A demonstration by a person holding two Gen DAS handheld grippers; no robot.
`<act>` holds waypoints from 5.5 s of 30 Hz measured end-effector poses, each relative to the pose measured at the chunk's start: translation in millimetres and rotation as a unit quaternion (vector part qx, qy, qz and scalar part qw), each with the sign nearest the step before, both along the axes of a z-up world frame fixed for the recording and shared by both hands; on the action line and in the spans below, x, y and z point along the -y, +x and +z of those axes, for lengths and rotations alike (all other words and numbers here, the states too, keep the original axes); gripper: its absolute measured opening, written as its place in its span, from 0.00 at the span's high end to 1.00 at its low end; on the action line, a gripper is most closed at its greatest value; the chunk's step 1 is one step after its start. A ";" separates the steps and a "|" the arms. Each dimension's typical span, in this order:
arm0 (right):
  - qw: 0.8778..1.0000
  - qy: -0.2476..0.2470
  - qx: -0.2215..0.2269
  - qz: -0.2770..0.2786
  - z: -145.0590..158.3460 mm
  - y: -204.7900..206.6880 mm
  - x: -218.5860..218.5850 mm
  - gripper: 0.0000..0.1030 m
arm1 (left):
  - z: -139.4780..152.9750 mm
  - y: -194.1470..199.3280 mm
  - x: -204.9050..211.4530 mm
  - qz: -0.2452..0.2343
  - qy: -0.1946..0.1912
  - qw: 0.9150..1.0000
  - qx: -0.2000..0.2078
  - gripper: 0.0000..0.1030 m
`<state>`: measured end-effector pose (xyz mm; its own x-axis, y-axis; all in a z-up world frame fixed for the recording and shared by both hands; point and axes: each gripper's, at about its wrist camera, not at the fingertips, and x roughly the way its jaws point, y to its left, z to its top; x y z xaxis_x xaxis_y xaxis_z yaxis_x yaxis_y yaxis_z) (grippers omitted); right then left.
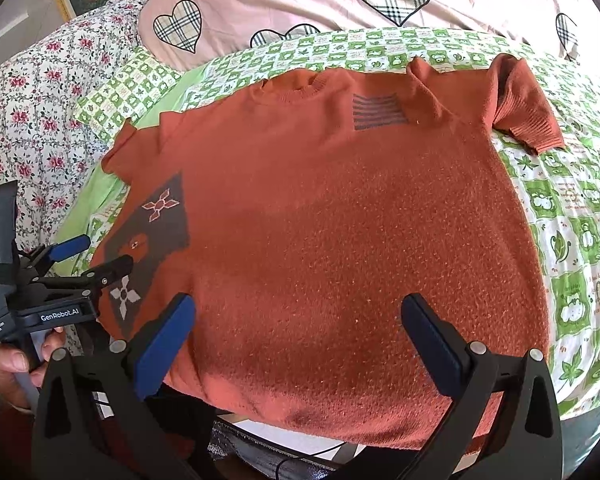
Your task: Fold small clothes
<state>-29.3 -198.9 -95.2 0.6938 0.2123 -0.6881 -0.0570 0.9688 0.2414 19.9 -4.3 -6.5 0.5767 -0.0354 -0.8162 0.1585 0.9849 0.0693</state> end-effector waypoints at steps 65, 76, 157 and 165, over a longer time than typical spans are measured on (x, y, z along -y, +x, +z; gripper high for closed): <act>0.958 0.162 -0.039 0.232 18.8 247.5 -128.2 0.88 | 2.7 104.7 -85.3 0.058 -0.118 0.991 -0.009 0.01; 0.943 0.234 -0.057 0.231 3.7 247.7 -112.7 0.68 | -13.6 162.2 -82.1 0.048 -0.138 0.989 -0.019 0.01; 0.996 -0.003 -0.061 -0.060 -1.1 186.1 125.7 0.92 | -49.5 230.8 -50.6 0.015 -0.163 0.986 -0.028 0.86; 0.994 0.049 -0.022 -0.094 19.4 152.6 132.0 0.86 | -36.4 197.2 -85.9 0.038 -0.161 0.986 -0.017 0.84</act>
